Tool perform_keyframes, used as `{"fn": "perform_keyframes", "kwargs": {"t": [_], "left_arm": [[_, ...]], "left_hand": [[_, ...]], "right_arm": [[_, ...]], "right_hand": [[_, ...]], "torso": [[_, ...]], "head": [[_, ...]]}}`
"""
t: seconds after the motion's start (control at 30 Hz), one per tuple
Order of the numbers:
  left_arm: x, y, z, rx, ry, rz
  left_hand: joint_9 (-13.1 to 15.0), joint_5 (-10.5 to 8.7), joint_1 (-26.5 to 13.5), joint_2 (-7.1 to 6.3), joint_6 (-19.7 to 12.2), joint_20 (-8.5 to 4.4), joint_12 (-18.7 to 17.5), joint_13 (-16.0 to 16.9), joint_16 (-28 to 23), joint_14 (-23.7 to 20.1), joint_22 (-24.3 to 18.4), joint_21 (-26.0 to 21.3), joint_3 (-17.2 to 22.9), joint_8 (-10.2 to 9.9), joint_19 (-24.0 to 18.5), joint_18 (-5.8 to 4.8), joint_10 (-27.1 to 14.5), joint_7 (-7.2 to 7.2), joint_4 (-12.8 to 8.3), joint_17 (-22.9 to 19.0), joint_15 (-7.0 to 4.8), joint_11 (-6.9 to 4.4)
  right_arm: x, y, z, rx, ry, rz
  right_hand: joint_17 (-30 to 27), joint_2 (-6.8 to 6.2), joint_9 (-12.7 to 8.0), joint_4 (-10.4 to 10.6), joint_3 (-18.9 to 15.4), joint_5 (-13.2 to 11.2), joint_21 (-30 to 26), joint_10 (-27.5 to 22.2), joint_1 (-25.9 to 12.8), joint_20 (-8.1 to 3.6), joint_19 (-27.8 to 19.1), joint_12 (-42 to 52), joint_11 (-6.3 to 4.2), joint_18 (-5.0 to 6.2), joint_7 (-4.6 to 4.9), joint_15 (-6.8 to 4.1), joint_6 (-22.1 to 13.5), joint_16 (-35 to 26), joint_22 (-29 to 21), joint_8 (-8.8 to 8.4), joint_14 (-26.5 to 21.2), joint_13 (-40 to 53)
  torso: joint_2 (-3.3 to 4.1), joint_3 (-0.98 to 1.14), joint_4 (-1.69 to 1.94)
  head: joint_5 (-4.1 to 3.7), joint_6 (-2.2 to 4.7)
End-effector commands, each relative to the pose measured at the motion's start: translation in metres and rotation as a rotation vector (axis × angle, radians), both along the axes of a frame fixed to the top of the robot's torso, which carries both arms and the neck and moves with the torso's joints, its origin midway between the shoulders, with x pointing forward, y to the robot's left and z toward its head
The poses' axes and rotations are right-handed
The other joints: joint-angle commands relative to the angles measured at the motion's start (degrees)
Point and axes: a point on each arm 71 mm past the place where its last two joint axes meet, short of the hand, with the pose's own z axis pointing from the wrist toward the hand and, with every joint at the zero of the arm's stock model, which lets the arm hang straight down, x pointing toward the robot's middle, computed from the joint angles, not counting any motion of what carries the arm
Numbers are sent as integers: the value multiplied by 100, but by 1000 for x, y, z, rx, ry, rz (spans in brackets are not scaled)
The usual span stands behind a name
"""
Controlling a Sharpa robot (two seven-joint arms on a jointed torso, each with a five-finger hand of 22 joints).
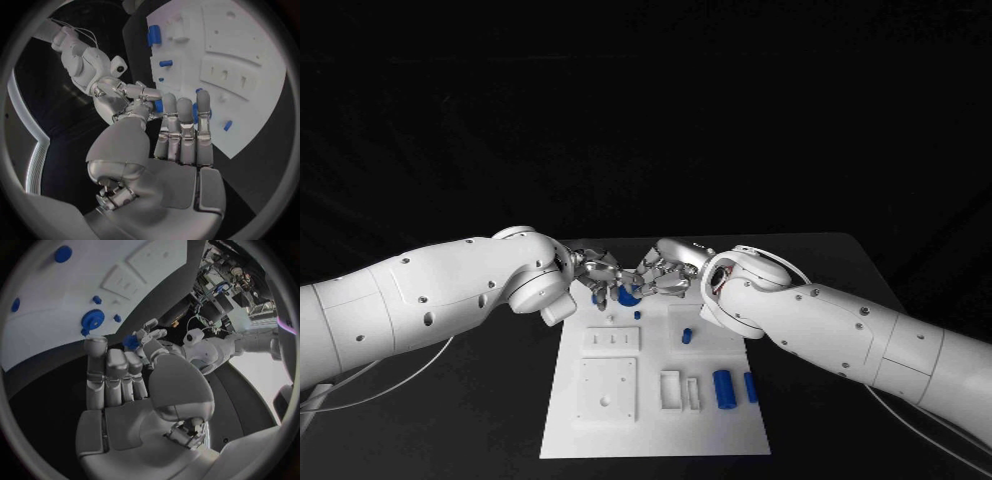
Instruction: Assemble the parts on the task board
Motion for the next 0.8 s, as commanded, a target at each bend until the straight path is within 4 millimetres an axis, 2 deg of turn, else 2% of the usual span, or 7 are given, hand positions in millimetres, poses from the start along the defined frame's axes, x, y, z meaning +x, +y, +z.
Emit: {"fn": "perform_keyframes", "kwargs": {"t": [0.03, 0.23, 0.37, 0.8], "left_arm": [[-1, -3, -1, -2, 9, -19], [-2, -3, -1, -1, 15, -22], [-1, -3, -1, 0, 18, -23], [-2, -4, -3, 0, 26, -30]], "left_hand": [[-36, -68, -50, -21, 14, 19, -16, -6, -32, 8, -9, -26, -94, 2, 44, -25, 3, 22, 57, -6, 38, 29], [-124, -102, 7, -40, 5, 25, -11, -9, -36, 9, 4, -62, -174, 38, 58, -23, 4, 30, 177, -4, 41, 34], [-130, -106, 11, -42, -2, 24, -12, -10, -36, 9, 6, -62, -176, 36, 61, -22, 4, 32, 176, -4, 41, 34], [-171, -15, 208, 166, -3, 13, -13, -10, -29, 10, 33, -67, -42, 58, 62, -28, -4, 12, 2, 4, 29, 18]], "right_arm": [[-1, 2, 0, -4, -1, 8], [-1, 2, -1, -2, -1, 9], [-2, 3, -1, 2, 0, 12], [-3, 4, -1, 6, 1, 15]], "right_hand": [[-11, 16, 7, 7, 21, 39, 40, 3, 61, -32, 305, -15, -37, 38, -1, -40, 51, -36, 294, 14, -20, -3], [-11, 16, 7, 7, 21, 39, 40, 3, 61, -32, 305, -15, -37, 38, -1, -40, 51, -36, 294, 14, -20, -3], [-11, 16, 7, 7, 21, 39, 40, 3, 61, -32, 305, -15, -37, 38, -1, -40, 51, -36, 294, 14, -20, -3], [-15, 15, 6, 7, 28, 44, 40, -6, 56, -33, 304, -31, -39, 39, 0, -40, 51, -45, 291, 14, -22, -15]], "torso": [[4, 0, -2], [5, 6, -5], [8, 5, -2], [1, 8, 0]], "head": [[-3, -3], [-1, -17], [-8, -19], [-23, -48]]}}
